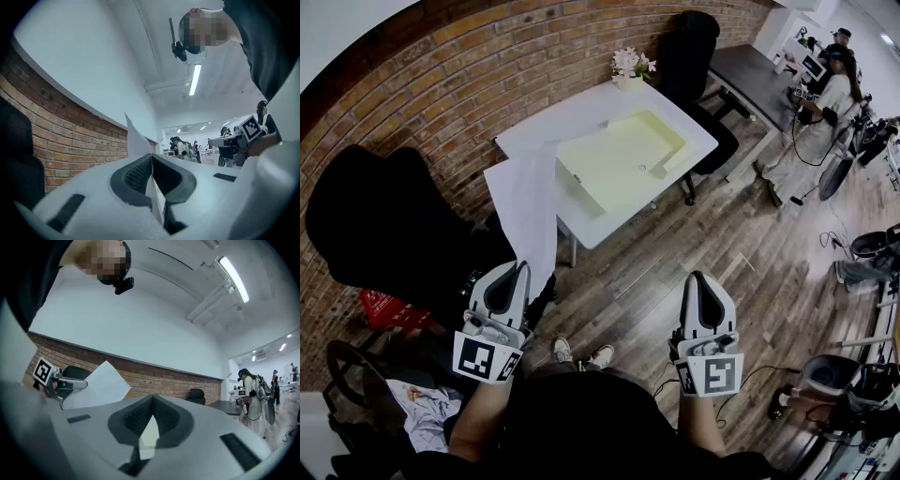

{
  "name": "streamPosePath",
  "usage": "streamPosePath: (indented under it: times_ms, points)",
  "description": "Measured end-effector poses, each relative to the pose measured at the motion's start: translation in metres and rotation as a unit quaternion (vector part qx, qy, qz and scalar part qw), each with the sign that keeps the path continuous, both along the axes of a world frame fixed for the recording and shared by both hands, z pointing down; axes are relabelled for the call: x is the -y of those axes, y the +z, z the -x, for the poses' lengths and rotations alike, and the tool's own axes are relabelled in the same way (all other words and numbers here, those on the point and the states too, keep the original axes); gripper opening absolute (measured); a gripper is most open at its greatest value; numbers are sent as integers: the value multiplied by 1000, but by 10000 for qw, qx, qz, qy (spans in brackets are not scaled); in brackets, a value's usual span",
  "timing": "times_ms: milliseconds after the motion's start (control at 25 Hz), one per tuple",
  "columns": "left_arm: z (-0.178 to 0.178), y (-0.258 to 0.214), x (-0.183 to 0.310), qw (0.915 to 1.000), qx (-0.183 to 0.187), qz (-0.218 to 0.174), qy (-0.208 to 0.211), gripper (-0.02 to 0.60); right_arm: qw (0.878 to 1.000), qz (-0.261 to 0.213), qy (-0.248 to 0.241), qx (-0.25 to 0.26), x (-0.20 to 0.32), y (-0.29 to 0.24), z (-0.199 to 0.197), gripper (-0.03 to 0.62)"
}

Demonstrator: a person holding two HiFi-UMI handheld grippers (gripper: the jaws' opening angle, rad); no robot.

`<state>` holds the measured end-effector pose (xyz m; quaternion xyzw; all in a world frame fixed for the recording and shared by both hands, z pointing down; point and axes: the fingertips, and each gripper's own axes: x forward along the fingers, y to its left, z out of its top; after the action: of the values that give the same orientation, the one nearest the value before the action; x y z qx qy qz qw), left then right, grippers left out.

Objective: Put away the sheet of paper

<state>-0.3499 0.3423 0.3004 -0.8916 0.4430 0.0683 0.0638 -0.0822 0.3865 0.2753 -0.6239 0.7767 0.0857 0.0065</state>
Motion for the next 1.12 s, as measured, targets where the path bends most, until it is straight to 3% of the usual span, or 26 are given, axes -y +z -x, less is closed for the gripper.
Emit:
streamPosePath:
  times_ms: [360,840,1120]
  points:
    - [-12,0,1,10000,0,15,-21,26,9996,3,-57,285,2,-4,-17,14]
    - [-67,5,7,9999,101,16,31,26,9995,120,-5,305,-5,18,-77,14]
    - [-104,5,45,9995,148,93,265,26,9989,267,129,370,21,24,-107,14]
